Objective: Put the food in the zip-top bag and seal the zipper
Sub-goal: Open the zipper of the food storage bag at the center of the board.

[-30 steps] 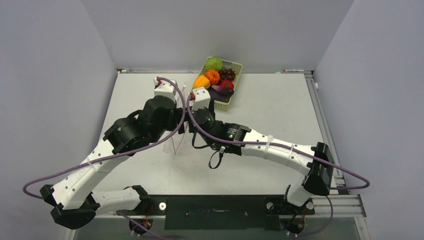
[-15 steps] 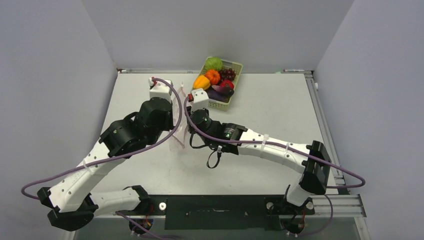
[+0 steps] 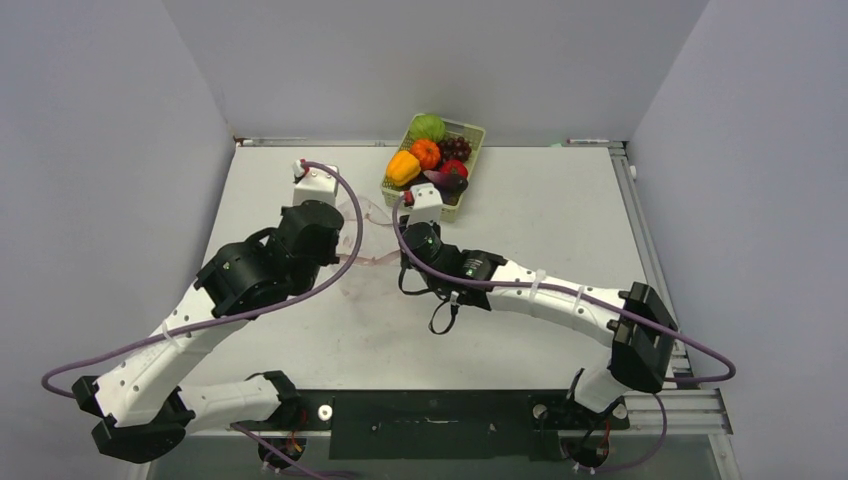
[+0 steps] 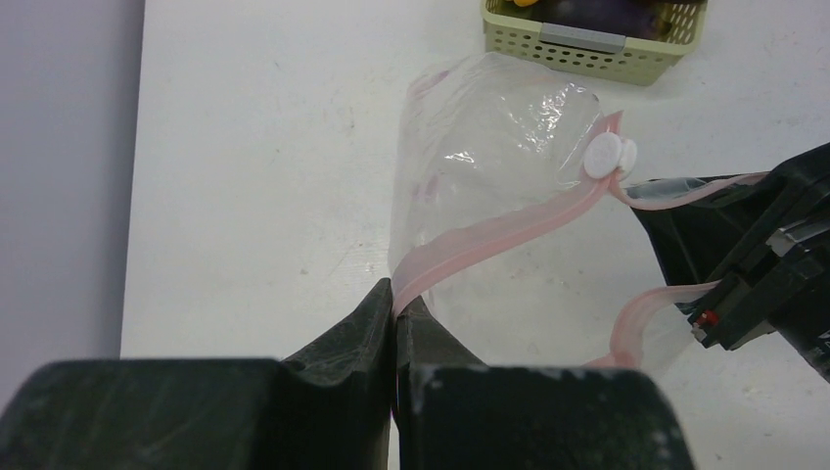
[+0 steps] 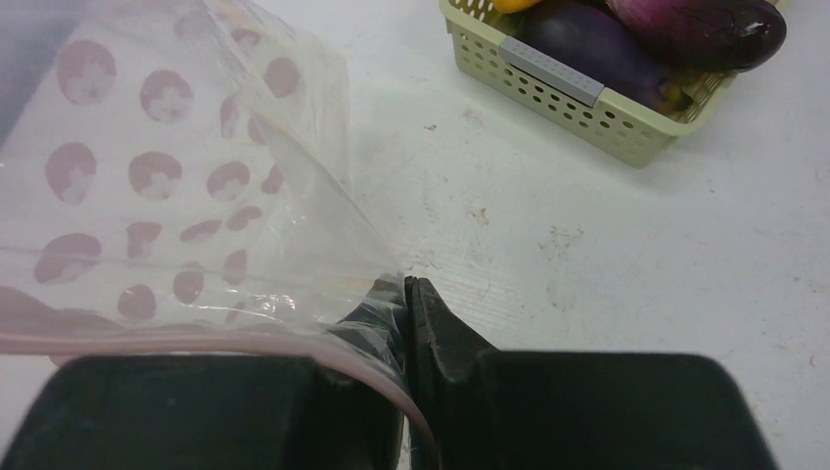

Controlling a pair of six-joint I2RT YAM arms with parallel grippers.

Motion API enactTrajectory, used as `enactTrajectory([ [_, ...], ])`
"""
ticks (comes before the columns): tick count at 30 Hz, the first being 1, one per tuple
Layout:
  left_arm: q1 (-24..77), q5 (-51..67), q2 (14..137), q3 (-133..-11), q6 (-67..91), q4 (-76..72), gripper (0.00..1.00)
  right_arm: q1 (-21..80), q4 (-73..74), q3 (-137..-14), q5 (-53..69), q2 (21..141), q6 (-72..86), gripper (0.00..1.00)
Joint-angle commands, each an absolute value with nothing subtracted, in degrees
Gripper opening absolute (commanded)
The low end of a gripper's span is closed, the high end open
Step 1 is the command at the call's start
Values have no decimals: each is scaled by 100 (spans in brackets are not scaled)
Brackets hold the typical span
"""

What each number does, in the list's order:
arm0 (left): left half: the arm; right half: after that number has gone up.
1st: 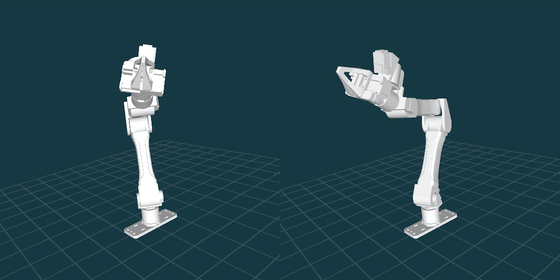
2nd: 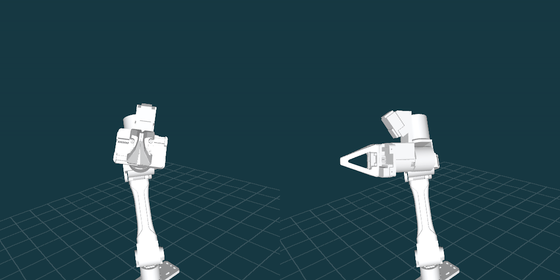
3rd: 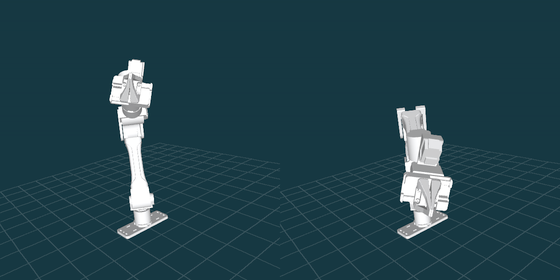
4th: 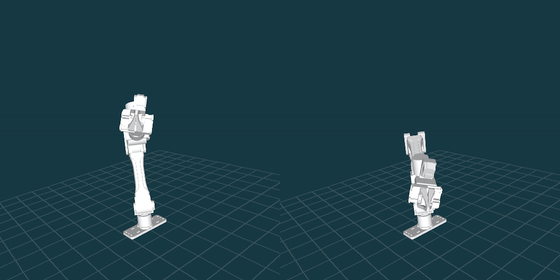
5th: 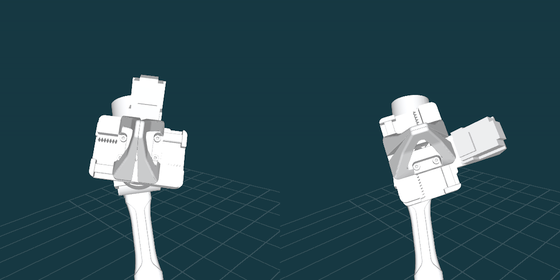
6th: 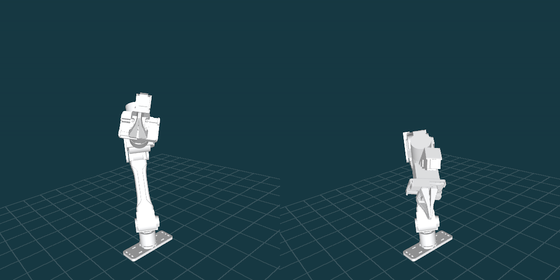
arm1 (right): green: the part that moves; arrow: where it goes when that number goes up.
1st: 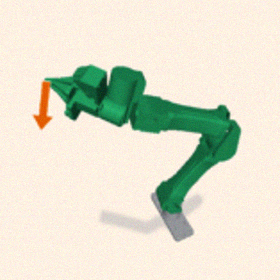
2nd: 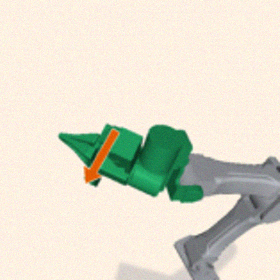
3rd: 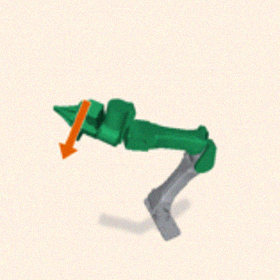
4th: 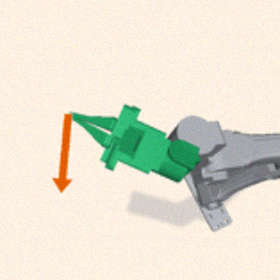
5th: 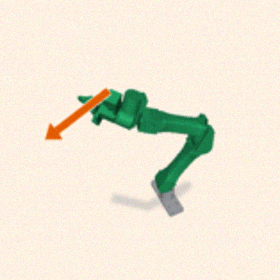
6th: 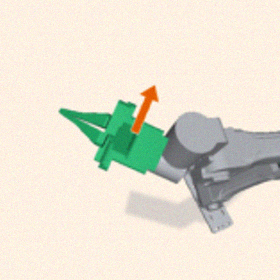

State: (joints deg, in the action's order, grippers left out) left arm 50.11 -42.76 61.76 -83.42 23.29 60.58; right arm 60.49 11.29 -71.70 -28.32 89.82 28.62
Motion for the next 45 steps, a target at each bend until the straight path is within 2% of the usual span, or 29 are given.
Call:
enactTrajectory([
  [1,4992,-5014,6077,-8838,2019,6296,0,5910,1082,-6854,-3226,8747,2923,5],
  [8,4995,-5726,6290,-9382,1758,6614,0,5800,850,-6516,-3294,8891,3054,5],
  [15,4999,-5949,6352,-9567,1480,6528,0,5739,440,-6421,-2895,9132,3234,5],
  [27,4997,-5860,6372,-8559,1161,5640,0,5681,-588,-6899,-2045,10137,3707,6],
  [33,4997,-6052,6385,-7786,1217,5165,0,5583,-918,-7049,-1612,10498,3854,23],
  [36,4997,-6162,6412,-7515,1269,4945,0,5585,-993,-7056,-1449,10545,3814,40],
  [38,4995,-6246,6444,-7388,1273,4831,0,5582,-1071,-7013,-1374,10540,3768,49],
  [45,4969,-6296,6490,-7079,1207,4546,0,5584,-1277,-6851,-1180,10362,3662,65],
])
